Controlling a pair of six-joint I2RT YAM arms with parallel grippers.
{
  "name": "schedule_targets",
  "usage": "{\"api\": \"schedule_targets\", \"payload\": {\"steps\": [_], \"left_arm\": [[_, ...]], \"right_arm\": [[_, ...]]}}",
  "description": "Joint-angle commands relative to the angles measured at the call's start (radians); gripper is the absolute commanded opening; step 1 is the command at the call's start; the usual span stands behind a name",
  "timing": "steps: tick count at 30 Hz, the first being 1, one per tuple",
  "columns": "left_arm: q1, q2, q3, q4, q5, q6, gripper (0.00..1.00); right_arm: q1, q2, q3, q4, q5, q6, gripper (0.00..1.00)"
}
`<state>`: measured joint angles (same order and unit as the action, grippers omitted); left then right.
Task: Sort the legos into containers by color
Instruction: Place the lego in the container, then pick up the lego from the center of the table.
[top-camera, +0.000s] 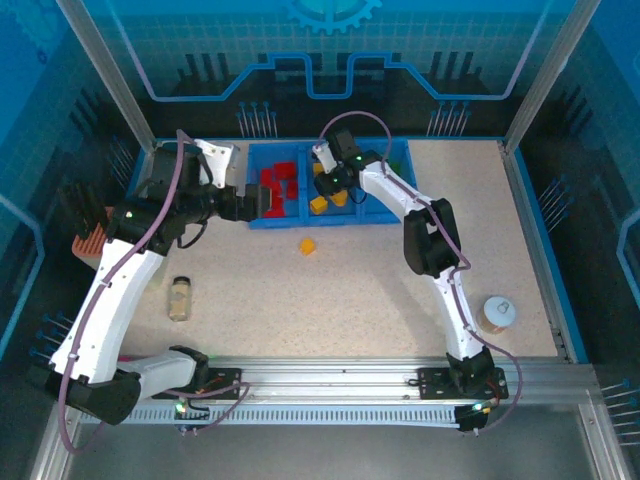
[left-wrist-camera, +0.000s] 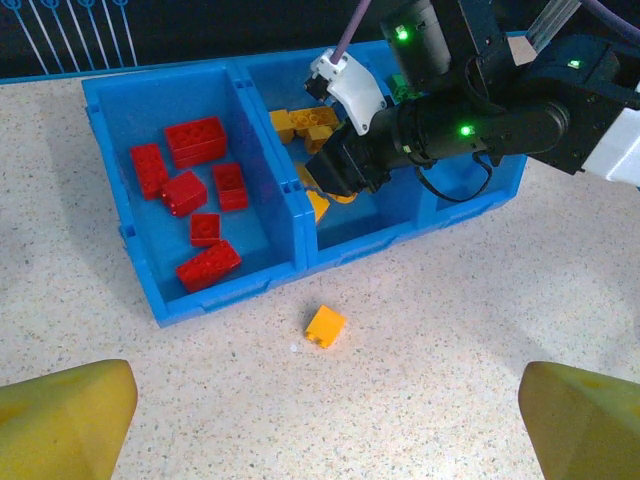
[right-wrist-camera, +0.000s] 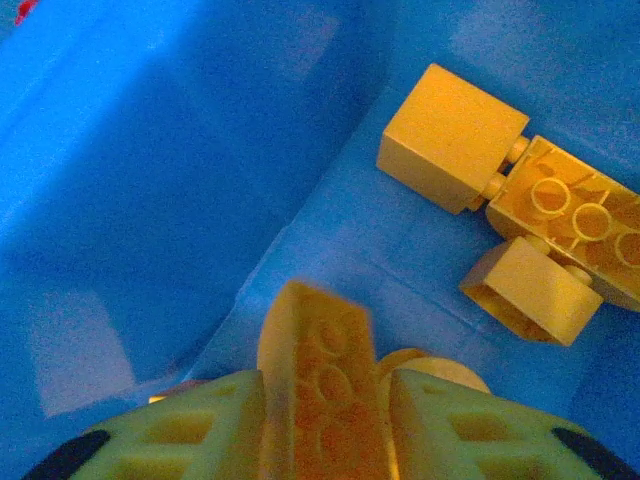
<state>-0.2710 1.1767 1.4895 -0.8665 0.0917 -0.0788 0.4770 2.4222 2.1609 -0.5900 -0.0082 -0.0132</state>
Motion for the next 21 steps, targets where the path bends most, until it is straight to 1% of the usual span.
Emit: {"api": "schedule_targets", "payload": {"steps": [1, 3, 8, 14, 17, 21], "left_arm": [[0.007, -0.020, -0.008, -0.022, 0.012, -0.011, 0.99], [0.007, -0.022, -0.012, -0.015, 0.006, -0.023, 0.99], [0.007, -0.034, -0.025, 0.022, 0.022, -0.050, 0.99], [0.007, -0.048, -0.033, 0.048, 0.063, -0.057, 0.99], [0.007, -0.080, -0.051, 0.078, 0.087, -0.071, 0.99], [0.007, -0.133, -0.092, 0.123, 0.089, -0.055, 0.99]], "right_arm": [[0.008, -0.090, -0.060, 0.027, 0.005, -0.018, 0.45], [0.015, -0.147, -0.103, 0.050, 0.014, -0.017, 0.48], [0.058, -0.270, -0.245, 0.123, 0.069, -0.034, 0.50], [0.119, -0.372, -0.318, 0.075, 0.128, -0.003, 0.52], [0.162, -0.438, -0.392, 0.053, 0.143, 0.047, 0.55], [0.237, -0.537, -0.572, 0.086, 0.122, 0.176, 0.60]]}}
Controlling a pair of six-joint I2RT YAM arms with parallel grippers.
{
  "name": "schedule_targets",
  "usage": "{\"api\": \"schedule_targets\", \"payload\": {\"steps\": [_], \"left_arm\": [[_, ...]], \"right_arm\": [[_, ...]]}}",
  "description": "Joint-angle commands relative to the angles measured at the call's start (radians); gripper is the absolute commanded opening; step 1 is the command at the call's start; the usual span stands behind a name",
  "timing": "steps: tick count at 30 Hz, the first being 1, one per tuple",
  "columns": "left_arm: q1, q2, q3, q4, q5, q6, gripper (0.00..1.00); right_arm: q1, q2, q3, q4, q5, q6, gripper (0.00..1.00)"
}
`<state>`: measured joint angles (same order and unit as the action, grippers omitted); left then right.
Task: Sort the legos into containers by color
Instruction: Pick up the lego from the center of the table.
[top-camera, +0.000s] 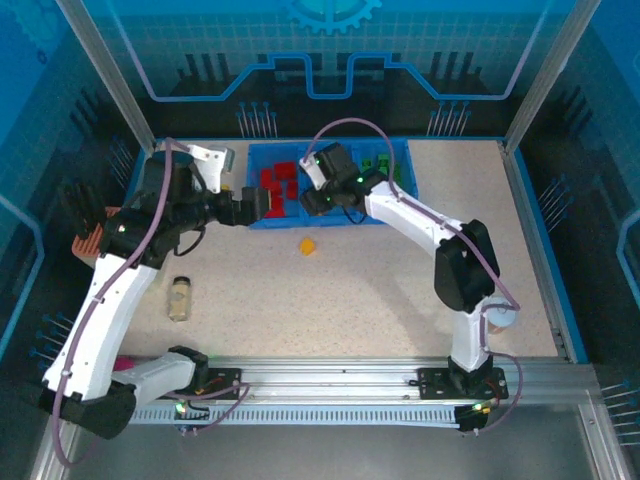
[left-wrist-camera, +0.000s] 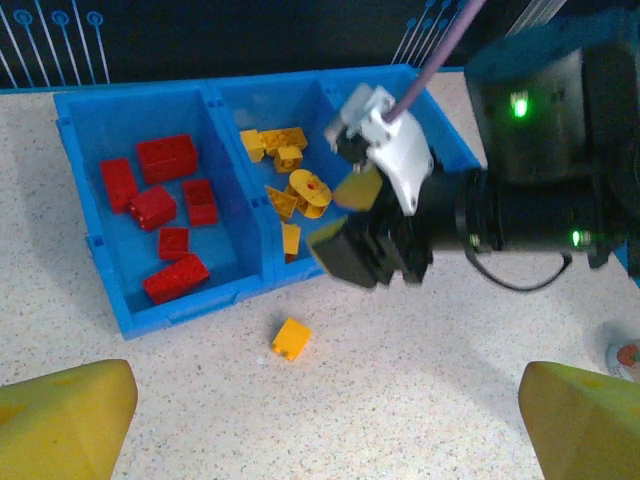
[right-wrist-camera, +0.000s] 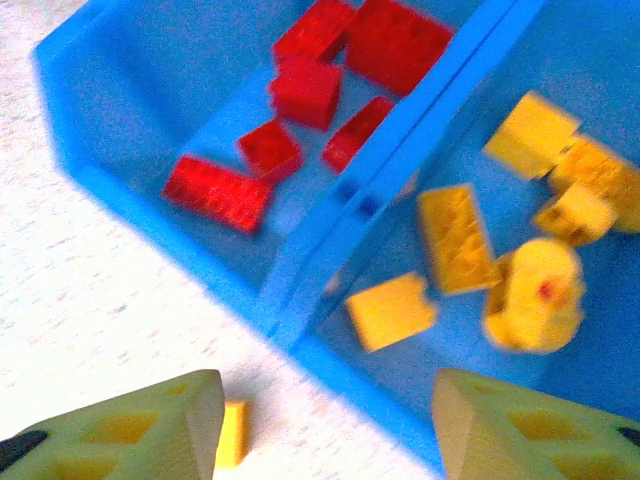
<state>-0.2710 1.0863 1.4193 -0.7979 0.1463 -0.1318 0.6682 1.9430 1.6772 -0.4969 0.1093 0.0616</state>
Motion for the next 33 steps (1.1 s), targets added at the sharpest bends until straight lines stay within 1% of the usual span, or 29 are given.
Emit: {"api": "schedule_targets", "payload": {"steps": [1, 4, 6, 10, 14, 24, 33], "left_arm": [[0.007, -0.052, -0.029, 0.066, 0.038, 0.006, 0.99], [0.007, -0.089, -0.087, 0.150, 0.084, -0.008, 0.99], [0.007, -0.105, -0.123, 0.200, 0.120, -0.017, 0.99], [0.007, -0.088, -0.125, 0.205, 0.125, -0.013, 0.99], [0.009, -0.073, -0.122, 0.187, 0.118, -0.009, 0.99], [0.009, -0.065, -0.141, 0.197, 0.110, -0.024, 0.99], [0.009, -0.025, -0.133, 0.203, 0.113, -0.038, 0.99]], "right_arm": [[0.070, -0.078, -0.138, 0.015, 0.004, 0.127, 0.61], [0.129, -0.105, -0.240, 0.080, 0.004, 0.144, 0.64], [0.158, -0.085, -0.256, 0.080, 0.003, 0.128, 0.68], [0.194, -0.030, -0.275, 0.100, 0.065, 0.132, 0.73], [0.195, 0.010, -0.273, 0.118, 0.107, 0.155, 0.75], [0.169, 0.148, -0.175, 0.102, 0.168, 0.095, 0.75], [0.128, 0.216, -0.134, 0.117, 0.125, 0.072, 0.72]]}}
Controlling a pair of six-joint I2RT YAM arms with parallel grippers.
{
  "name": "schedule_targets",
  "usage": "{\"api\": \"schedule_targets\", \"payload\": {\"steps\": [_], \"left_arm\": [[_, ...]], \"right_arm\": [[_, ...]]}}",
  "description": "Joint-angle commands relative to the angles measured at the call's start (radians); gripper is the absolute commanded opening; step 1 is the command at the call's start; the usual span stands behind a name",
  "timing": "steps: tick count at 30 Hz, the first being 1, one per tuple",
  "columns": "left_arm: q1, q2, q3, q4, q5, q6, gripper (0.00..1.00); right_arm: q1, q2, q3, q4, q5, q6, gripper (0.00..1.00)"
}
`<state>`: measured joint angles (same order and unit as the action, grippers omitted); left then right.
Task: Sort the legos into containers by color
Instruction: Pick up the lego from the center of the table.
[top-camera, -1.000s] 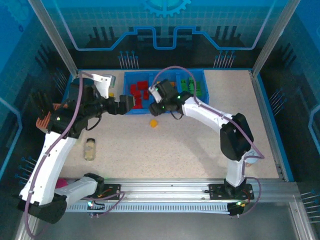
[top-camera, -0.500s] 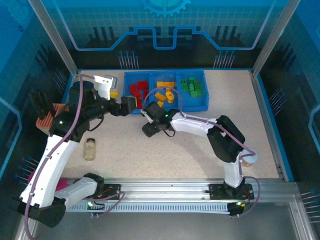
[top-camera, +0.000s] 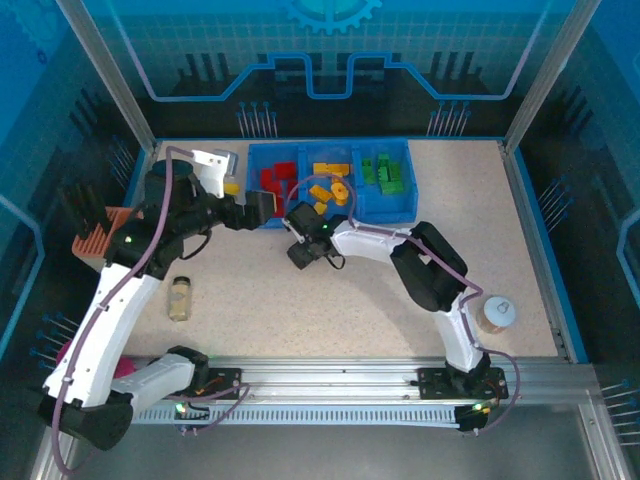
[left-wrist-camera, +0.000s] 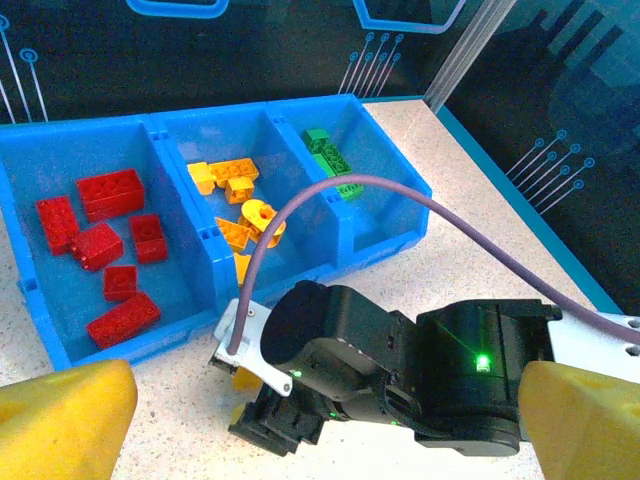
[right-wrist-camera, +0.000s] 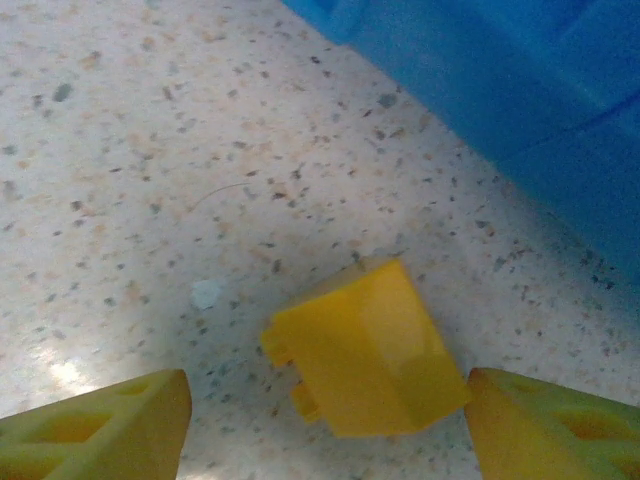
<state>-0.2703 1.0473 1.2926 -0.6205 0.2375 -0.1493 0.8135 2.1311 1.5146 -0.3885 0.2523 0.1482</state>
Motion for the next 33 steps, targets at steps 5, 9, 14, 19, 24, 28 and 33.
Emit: {"api": "schedule_targets", "payload": {"steps": [5, 9, 14, 19, 24, 28, 33], "left_arm": [[0.008, 0.039, -0.004, 0.038, 0.031, -0.033, 0.99], [0.008, 0.056, 0.001, 0.047, 0.036, -0.040, 0.99], [0.008, 0.084, 0.008, 0.051, 0.045, -0.047, 0.99], [0.008, 0.099, 0.011, 0.056, 0.050, -0.053, 0.99], [0.008, 0.112, 0.011, 0.059, 0.046, -0.055, 0.99], [0.008, 0.125, 0.016, 0.063, 0.046, -0.058, 0.99], [0.008, 0.141, 0.016, 0.070, 0.046, -0.057, 0.99]], "right_arm": [[-0.028, 0.050, 0.036, 0.020, -0.041, -0.025, 0.68], [-0.035, 0.059, 0.035, 0.041, -0.056, -0.025, 0.67], [-0.049, 0.071, 0.046, 0.065, -0.085, -0.026, 0.68], [-0.057, 0.097, 0.073, 0.069, -0.108, -0.023, 0.63], [-0.063, 0.116, 0.085, 0.073, -0.123, -0.022, 0.50], [-0.069, 0.111, 0.078, 0.067, -0.130, -0.029, 0.37], [-0.075, 0.072, 0.048, 0.018, -0.137, -0.051, 0.29]]}}
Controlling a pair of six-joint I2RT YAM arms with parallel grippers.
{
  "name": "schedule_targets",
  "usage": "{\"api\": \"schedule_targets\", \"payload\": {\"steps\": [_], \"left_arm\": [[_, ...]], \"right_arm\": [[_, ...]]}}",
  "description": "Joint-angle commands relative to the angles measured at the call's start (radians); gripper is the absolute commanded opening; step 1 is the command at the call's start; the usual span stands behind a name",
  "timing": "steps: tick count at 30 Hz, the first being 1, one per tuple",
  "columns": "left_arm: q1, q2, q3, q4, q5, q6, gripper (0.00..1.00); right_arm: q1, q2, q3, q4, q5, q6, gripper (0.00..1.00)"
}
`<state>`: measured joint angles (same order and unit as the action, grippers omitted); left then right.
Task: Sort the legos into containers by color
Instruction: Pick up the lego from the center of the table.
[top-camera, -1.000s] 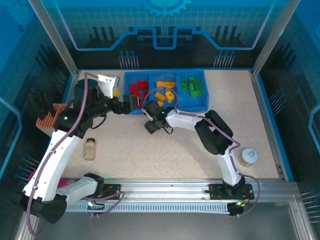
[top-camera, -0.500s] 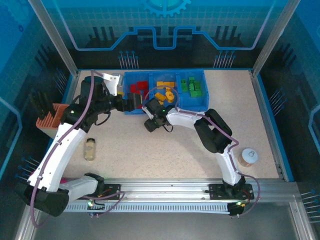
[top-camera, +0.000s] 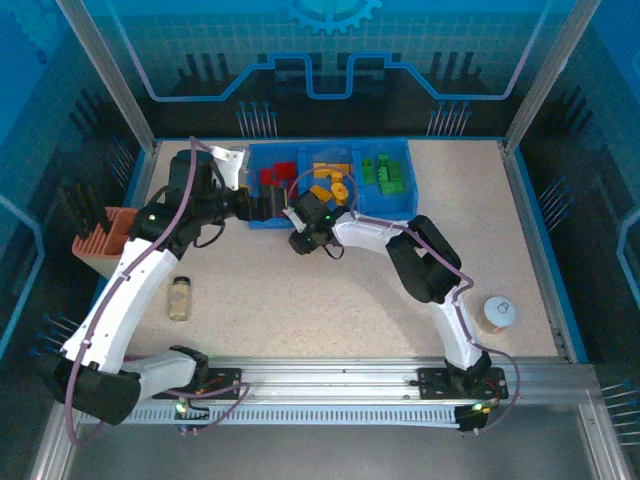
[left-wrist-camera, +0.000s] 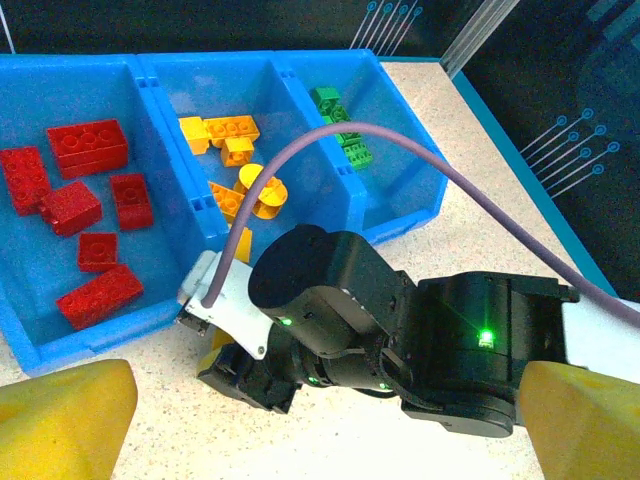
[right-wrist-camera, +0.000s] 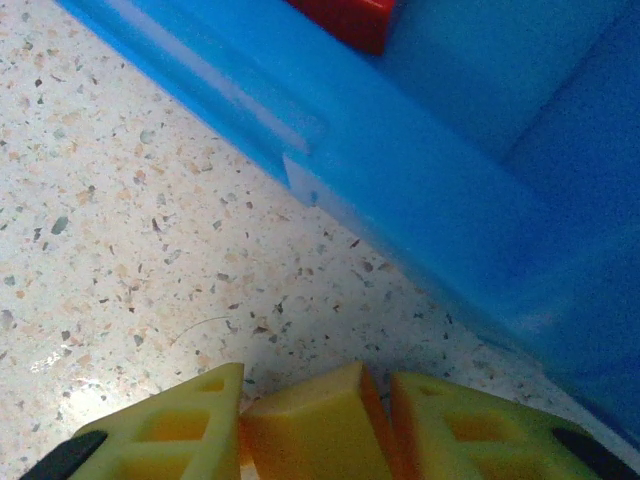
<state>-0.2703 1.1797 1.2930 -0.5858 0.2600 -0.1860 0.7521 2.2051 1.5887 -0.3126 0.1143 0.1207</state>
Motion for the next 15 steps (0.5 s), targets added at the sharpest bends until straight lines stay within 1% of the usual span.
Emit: {"api": "schedule_targets", "payload": {"steps": [1, 4, 8, 12, 15], "left_arm": [[0.008, 0.011, 0.015, 0.038, 0.024, -0.019, 0.99], [0.009, 0.019, 0.010, 0.046, 0.025, -0.014, 0.99], [0.009, 0.039, 0.028, 0.041, 0.033, 0.001, 0.99], [0.011, 0.061, 0.050, 0.035, 0.029, -0.004, 0.99], [0.011, 0.078, 0.053, 0.033, 0.034, -0.018, 0.99]], "right_arm": [[-0.014, -0.016, -0.033, -0.069, 0.002, -0.026, 0.29], [-0.015, -0.079, -0.058, -0.107, -0.004, -0.040, 0.29], [-0.022, -0.163, -0.043, -0.181, 0.018, -0.084, 0.29], [-0.050, -0.244, -0.039, -0.206, -0.003, -0.112, 0.29], [-0.087, -0.269, -0.022, -0.207, -0.008, -0.126, 0.29]]}}
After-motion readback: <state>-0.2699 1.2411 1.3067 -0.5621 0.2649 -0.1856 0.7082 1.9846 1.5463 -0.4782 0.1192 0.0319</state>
